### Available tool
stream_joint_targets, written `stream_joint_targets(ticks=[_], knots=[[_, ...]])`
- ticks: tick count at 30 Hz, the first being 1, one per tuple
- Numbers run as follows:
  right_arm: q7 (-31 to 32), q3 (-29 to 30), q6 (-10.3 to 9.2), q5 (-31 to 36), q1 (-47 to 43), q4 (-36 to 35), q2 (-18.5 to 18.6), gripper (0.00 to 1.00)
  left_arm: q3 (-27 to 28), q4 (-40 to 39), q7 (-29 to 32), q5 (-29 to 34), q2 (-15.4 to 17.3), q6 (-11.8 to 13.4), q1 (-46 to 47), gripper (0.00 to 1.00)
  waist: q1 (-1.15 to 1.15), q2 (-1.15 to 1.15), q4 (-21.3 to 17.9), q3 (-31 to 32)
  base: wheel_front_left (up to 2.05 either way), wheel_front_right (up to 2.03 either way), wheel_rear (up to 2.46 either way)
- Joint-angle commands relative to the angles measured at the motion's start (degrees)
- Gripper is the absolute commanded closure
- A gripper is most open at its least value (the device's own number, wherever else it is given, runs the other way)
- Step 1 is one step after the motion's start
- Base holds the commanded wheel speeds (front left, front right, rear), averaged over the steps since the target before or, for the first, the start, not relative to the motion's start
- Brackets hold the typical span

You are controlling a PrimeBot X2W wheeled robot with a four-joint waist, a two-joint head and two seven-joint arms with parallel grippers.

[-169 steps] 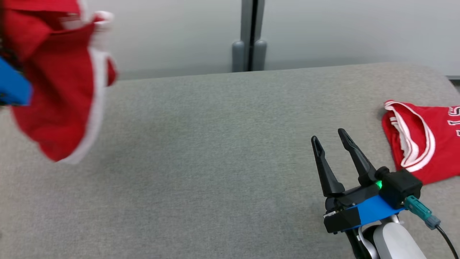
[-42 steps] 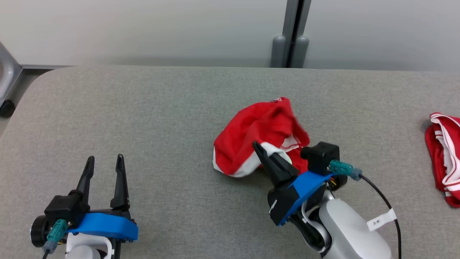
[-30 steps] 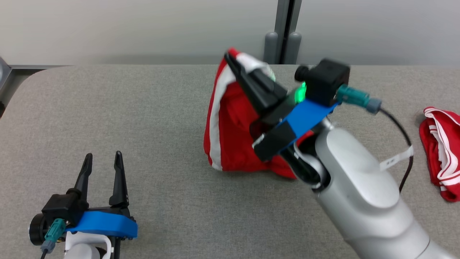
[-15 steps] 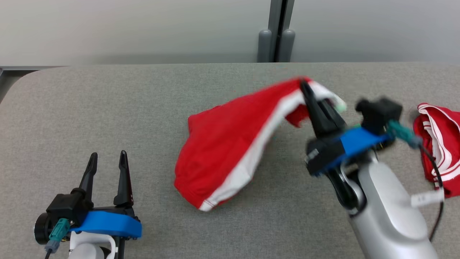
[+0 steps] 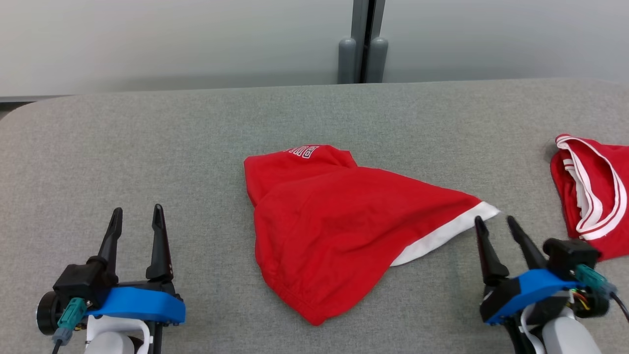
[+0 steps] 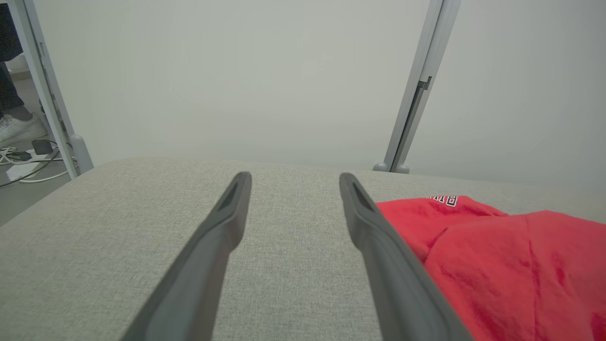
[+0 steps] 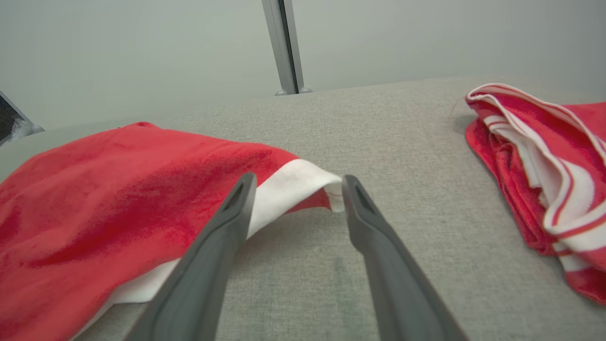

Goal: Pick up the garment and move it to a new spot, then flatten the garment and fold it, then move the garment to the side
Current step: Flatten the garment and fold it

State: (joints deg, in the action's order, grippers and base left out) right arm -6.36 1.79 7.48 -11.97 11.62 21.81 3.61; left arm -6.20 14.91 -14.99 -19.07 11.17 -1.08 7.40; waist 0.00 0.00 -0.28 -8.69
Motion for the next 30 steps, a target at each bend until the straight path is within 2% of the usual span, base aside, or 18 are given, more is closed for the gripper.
stream_joint_targets(ticks=[1, 10, 18, 23, 30], knots=[[-0.2, 0.6, 0.03, 0.6, -1.0, -0.5, -0.1, 0.00, 0.2, 0.1, -0.3, 0.4, 0.3, -0.3, 0.2, 0.00, 0.00, 0.00, -0.1, 0.2, 0.00, 0.00, 0.00], [-7.0, 4.9, 0.03, 8.3, -6.4, -9.3, -0.5, 0.00, 0.4, -0.2, -0.3, 0.5, -0.6, -0.3, -1.4, 0.00, 0.00, 0.00, -0.7, 2.2, 0.00, 0.00, 0.00], [-6.5, 2.6, 0.03, 7.9, -8.7, -11.1, -0.7, 0.00, 0.2, -1.3, -0.3, 2.2, -1.6, -0.5, -3.3, 0.00, 0.00, 0.00, -0.7, 2.8, 0.00, 0.00, 0.00], [-5.8, 1.8, 0.03, 6.7, -8.4, -11.5, -0.7, 0.00, -4.2, 0.3, 0.5, 3.0, -3.4, -2.7, -4.6, 0.00, 0.00, 0.00, -0.4, 2.2, 0.00, 0.00, 0.00], [-5.6, 0.9, 0.03, 6.8, -7.5, -11.6, -0.7, 0.00, -13.3, 3.4, 8.0, -0.1, -6.4, -5.5, -4.5, 0.00, 0.00, 0.00, -0.3, 1.3, 0.00, 0.00, 0.00]])
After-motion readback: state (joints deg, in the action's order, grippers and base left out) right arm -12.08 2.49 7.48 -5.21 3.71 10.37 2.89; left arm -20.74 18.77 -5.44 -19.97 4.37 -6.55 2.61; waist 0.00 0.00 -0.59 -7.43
